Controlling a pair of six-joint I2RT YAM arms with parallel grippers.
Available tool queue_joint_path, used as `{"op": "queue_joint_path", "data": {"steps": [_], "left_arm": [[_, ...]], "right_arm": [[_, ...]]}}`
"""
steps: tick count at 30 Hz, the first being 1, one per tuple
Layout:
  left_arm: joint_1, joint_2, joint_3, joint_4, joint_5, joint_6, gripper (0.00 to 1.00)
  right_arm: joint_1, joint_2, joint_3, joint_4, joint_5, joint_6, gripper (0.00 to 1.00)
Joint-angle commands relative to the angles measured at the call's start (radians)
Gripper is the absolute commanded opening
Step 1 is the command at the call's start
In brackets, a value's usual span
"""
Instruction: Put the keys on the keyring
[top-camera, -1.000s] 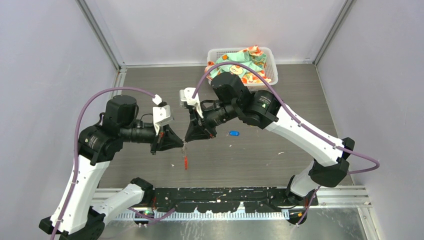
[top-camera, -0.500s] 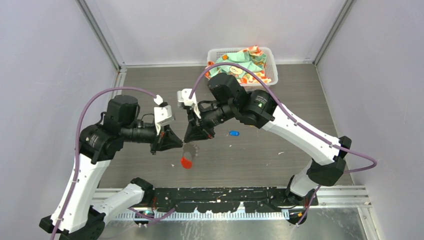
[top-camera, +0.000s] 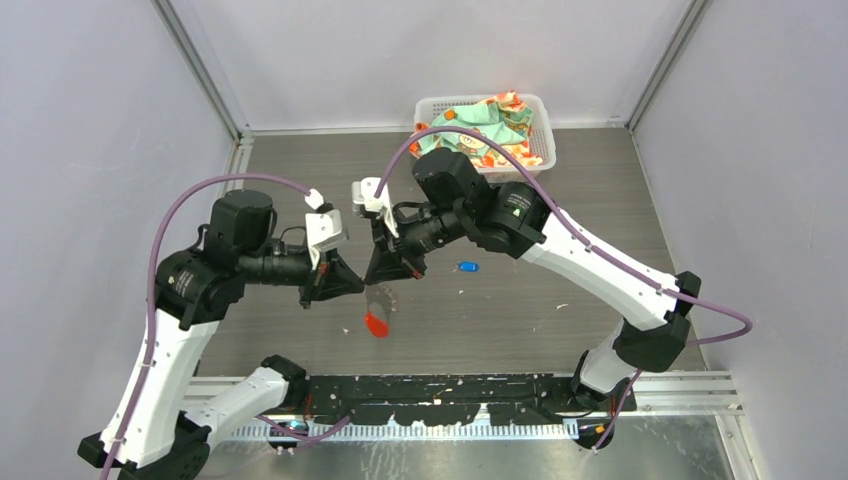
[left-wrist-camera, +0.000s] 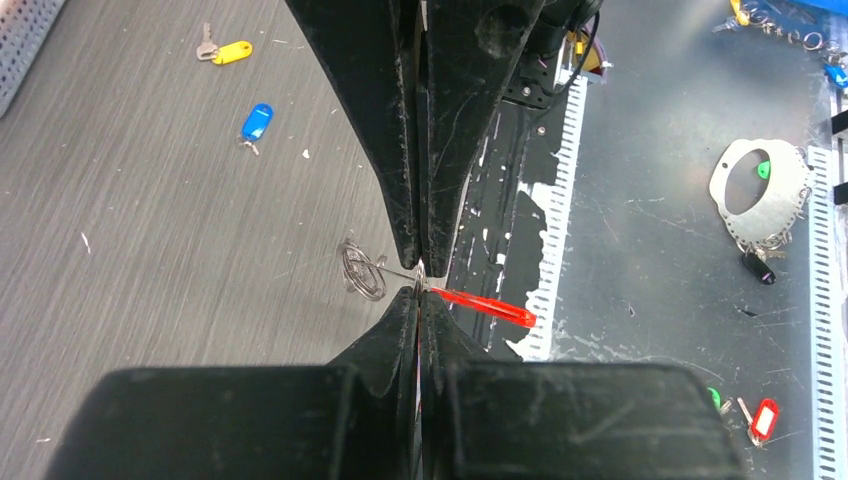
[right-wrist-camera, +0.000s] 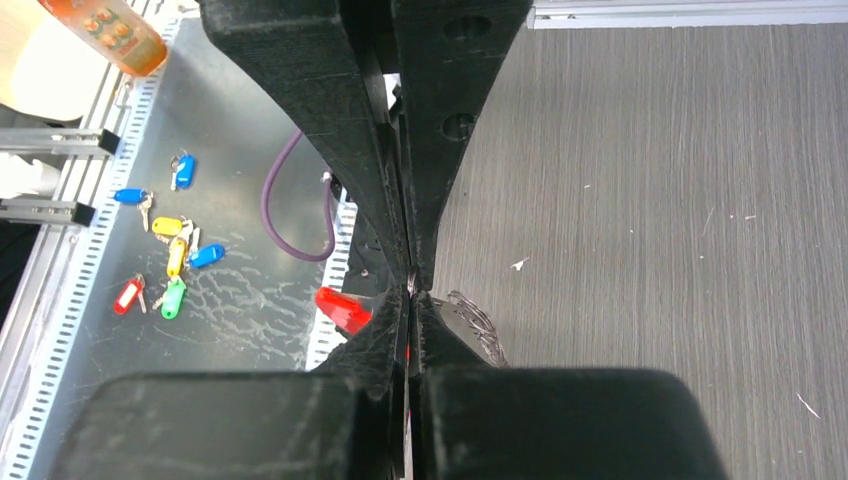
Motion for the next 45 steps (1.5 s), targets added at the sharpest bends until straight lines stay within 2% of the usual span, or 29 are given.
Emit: {"op": "queue_joint_path", "data": {"steps": [1,2,4,7,14,21,24,30,38,40,42,45], "left_arm": [[-0.005,-0.019,0.023,0.049,0.020,-0.004,0.00],[-0.005,-0.026,0.017,0.059,0.018,-0.012,0.05],[-0.005,-0.043,0.007,0.083,0.015,-0.033,0.32],[-0.005,-0.076,-0.012,0.099,0.005,-0.057,0.42],[-0.005,-0.128,-0.043,0.102,-0.041,-0.064,0.40],[-0.005,-0.124,-0.065,0.201,0.034,-0.131,0.33],[-0.005,-0.112,-0.071,0.258,0.061,-0.186,0.33],[-0.004,-0.108,-0.060,0.309,0.121,-0.247,0.42],[-0.005,-0.111,-0.034,0.234,0.085,-0.212,0.44],[-0.005,-0.108,-0.040,0.245,0.070,-0.256,0.51],[-0.005,-0.101,-0.050,0.265,0.048,-0.310,0.71],[-0.005,-0.100,-0.077,0.297,0.040,-0.391,0.88]], "right_arm": [[0.007,-0.049,-0.058,0.173,0.058,0.053,0.01],[0.007,-0.081,-0.093,0.231,0.082,0.073,0.01],[0.004,-0.144,-0.189,0.368,0.113,0.102,0.01],[0.005,-0.238,-0.336,0.576,0.144,0.162,0.01],[0.005,-0.366,-0.522,0.850,0.154,0.263,0.01],[0.006,-0.414,-0.615,0.977,0.152,0.330,0.01],[0.006,-0.422,-0.648,1.039,0.152,0.366,0.01],[0.006,-0.435,-0.685,1.069,0.177,0.383,0.01],[0.005,-0.442,-0.685,1.050,0.214,0.377,0.01],[0.012,-0.443,-0.685,1.048,0.245,0.378,0.01],[0.025,-0.442,-0.683,1.033,0.290,0.365,0.01],[0.065,-0.431,-0.659,0.971,0.394,0.310,0.01]]}}
